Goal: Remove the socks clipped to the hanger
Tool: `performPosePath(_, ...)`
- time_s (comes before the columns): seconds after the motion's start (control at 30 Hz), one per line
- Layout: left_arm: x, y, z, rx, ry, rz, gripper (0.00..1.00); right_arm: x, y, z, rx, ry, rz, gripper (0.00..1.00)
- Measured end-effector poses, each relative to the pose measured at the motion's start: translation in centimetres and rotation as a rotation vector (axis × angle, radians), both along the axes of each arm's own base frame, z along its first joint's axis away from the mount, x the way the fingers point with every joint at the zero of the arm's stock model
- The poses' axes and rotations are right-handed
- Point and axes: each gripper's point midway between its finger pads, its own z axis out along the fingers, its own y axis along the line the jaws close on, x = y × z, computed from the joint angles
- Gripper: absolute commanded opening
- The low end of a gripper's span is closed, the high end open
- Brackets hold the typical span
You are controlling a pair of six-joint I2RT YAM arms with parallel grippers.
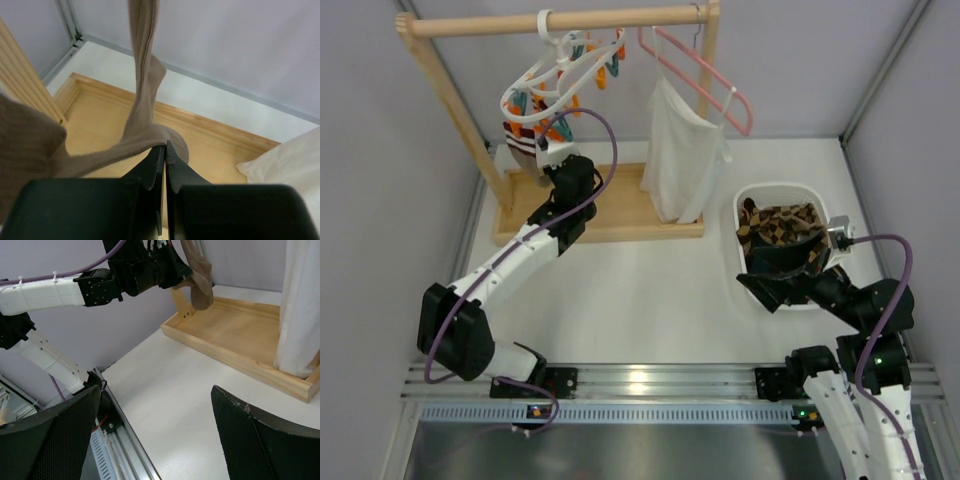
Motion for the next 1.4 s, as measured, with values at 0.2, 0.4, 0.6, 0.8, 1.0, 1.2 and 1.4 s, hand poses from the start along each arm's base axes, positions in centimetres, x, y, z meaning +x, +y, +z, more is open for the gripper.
performPosePath(0.2, -0.1, -0.8, -1.2, -0.047, 0.036, -0.042, 0.0, 0.0, 0.0, -0.1, -0.001, -0.001, 0.0, 0.88)
performPosePath(0.4, -0.5, -1.2, -1.0, -0.099, 0.026, -0.067, 0.0, 0.1, 0.0, -0.5, -0.004, 0.01, 0.001, 0.88)
performPosePath(0.6, -1.2, -1.1, -0.1, -0.135, 0.001, -0.073, 0.0, 0.1, 0.0, -0.5, -0.004, 0.009, 0.003, 0.87)
performPosePath(0.8, -1.6, -1.1, 0.6, -0.167, -0.021, -0.078, 0.0, 0.1, 0.1, -0.7, -0.005, 0.012, 0.004, 0.87)
performPosePath(1.0, -2.9, -0.7, -0.2, -0.202, -0.041, -0.087, 0.0, 0.3, 0.1, -1.3, -0.007, 0.029, 0.004, 0.87)
performPosePath(1.2, -3.4, -0.8, -2.3, -0.199, -0.016, -0.101, 0.0, 0.2, 0.1, -1.3, -0.007, 0.026, 0.004, 0.87)
performPosePath(1.4, -3.3, -1.6, -1.8, -0.214, -0.045, -0.127, 0.0, 0.4, 0.1, -1.6, -0.004, 0.034, 0.005, 0.87)
